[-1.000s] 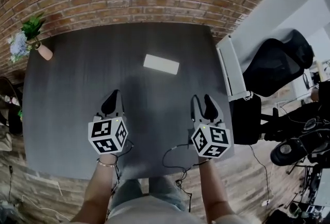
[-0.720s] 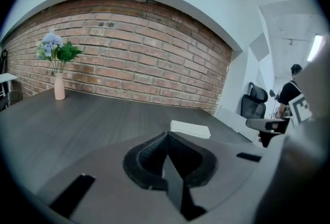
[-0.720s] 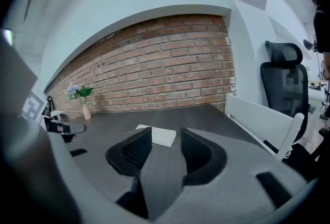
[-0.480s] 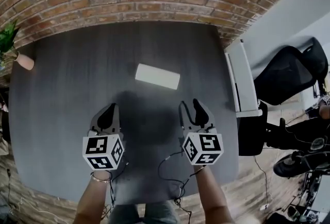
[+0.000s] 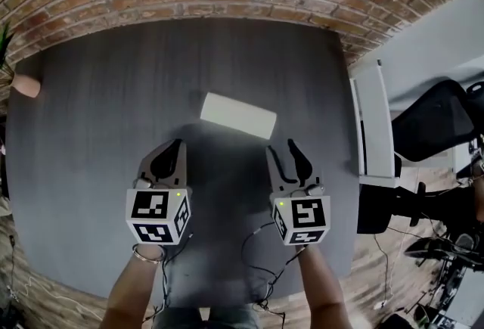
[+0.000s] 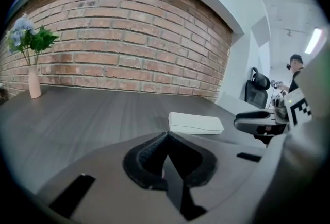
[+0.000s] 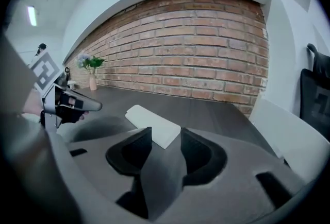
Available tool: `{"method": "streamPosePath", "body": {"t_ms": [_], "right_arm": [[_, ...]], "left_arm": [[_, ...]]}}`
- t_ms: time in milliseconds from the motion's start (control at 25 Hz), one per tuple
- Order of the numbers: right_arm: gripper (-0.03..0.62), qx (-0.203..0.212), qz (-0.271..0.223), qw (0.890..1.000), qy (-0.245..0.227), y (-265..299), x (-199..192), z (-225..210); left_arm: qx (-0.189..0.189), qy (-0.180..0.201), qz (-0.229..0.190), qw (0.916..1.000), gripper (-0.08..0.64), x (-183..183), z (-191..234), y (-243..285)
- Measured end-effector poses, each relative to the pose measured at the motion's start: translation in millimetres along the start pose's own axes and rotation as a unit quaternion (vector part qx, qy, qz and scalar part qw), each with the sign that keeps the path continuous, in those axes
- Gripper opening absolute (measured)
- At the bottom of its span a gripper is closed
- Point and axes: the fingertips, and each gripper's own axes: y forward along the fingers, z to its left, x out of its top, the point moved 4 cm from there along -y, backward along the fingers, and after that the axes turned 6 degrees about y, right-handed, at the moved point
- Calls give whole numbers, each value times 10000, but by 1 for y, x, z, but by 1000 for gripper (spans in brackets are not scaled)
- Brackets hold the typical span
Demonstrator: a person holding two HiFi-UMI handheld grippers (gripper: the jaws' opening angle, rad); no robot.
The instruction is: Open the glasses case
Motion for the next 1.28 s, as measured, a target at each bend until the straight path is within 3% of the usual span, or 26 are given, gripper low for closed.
{"method": "streamPosePath", "body": {"t_ms": [520,1280], "right_arm": [[186,451,242,9986,-165,33,7,-3],[193,718,578,9945,-489,43,-10,-7]], "left_arm": [[-228,561,702,9957,2,11,-14,57],[-449,670,1129,9903,2,2,-31,84]]}}
